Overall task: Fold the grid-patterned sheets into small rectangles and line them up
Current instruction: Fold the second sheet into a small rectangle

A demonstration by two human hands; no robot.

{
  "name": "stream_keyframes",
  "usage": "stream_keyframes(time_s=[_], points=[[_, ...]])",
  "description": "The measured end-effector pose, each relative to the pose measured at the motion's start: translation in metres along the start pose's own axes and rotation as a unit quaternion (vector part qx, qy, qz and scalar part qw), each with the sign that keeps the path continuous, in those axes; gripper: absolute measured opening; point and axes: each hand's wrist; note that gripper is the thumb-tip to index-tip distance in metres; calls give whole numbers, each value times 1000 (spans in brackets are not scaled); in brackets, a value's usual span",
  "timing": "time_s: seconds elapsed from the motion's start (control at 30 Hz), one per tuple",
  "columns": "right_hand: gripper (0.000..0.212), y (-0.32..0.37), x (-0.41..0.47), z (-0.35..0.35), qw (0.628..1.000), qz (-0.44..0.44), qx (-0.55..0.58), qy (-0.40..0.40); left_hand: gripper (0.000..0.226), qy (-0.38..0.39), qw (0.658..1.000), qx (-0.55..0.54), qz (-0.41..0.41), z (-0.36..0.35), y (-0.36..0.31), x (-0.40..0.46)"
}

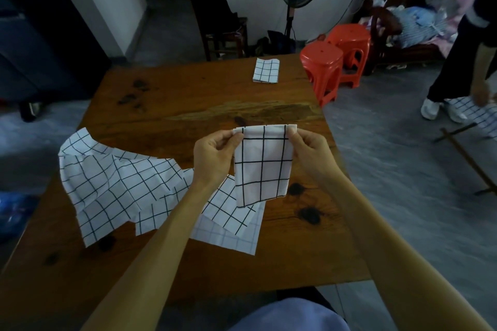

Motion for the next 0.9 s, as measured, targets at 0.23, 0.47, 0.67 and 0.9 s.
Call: stream_keyframes(time_s=[0.23,0.47,0.67,0.9], points=[[52,-3,2,1,995,55,-82,-5,32,-8,997,74,-32,0,-8,1],[30,7,6,-3,942,151,-284,101,29,155,954,206,-153,-24,-33,11],[29,14,11,1,914,152,-352,132,12,115,961,178,-178,-29,-27,14],[48,-2,1,6,919,136,-348,123,12,36,978,159,-131,-22,-17,16]])
Point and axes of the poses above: each hand's wrist, its own x-axis towards the middle knuckle, its own z-axis out of the back of the hand, y = z × x, and after that the axes turned 5 degrees about z, right-handed
